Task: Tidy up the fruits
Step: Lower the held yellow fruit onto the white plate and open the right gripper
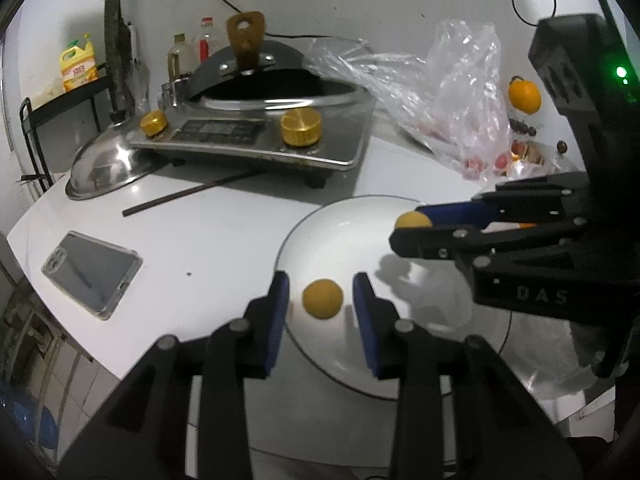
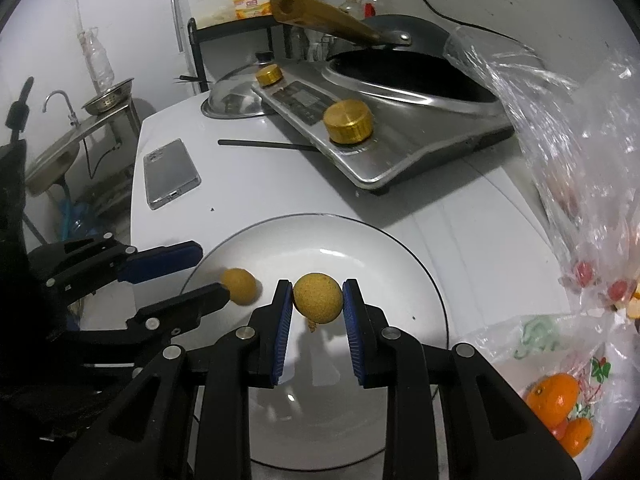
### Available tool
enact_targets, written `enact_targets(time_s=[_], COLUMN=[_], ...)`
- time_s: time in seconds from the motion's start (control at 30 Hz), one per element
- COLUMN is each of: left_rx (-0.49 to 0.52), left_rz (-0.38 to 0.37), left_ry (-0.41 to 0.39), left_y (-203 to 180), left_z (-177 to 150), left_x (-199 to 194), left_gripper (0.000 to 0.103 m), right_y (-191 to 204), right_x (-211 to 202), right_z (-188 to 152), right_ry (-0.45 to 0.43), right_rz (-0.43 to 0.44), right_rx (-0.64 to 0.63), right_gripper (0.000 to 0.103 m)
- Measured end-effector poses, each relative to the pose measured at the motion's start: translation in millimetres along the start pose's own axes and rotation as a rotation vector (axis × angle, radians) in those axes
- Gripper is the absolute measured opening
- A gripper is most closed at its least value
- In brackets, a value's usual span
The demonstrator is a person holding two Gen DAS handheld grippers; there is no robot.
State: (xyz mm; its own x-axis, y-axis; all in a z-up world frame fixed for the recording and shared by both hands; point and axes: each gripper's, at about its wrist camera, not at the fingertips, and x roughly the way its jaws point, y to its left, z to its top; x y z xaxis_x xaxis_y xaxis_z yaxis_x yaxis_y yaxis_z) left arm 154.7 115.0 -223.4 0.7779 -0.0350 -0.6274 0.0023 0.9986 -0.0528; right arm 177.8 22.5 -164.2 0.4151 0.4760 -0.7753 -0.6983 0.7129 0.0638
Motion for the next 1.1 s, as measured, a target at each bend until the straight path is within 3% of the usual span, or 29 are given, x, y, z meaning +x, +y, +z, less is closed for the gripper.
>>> enact_targets(time_s=[0.13, 0.2, 0.27, 0.77, 1.1], left_rx=[-0.026, -0.043, -0.06, -0.081, -0.092], left_rz=[0.009, 0.014, 0.015, 0.025, 0.007], left_ry=[-0.007, -0.012, -0.018, 0.005, -0.027], left_y=[11, 18, 24, 48, 55], left_z=[-3, -4, -5, -14, -17], left_x=[-5, -6, -7, 3, -2], left_gripper=[0.038, 0.047, 0.05, 0.05, 0.05], right_y=[7, 11, 13, 25, 33], right_x=[6, 11, 15, 43, 57], right_z=[6, 8, 10, 22, 24], right_ry=[0.005, 0.01, 0.014, 0.042, 0.067], right_rz=[0.004, 0.007, 0.01, 0.039, 0.069], right_rx=[-0.016, -0.022, -0.024, -0.006, 0.023], right_gripper=[0.028, 0.028, 0.028, 0.028, 0.028])
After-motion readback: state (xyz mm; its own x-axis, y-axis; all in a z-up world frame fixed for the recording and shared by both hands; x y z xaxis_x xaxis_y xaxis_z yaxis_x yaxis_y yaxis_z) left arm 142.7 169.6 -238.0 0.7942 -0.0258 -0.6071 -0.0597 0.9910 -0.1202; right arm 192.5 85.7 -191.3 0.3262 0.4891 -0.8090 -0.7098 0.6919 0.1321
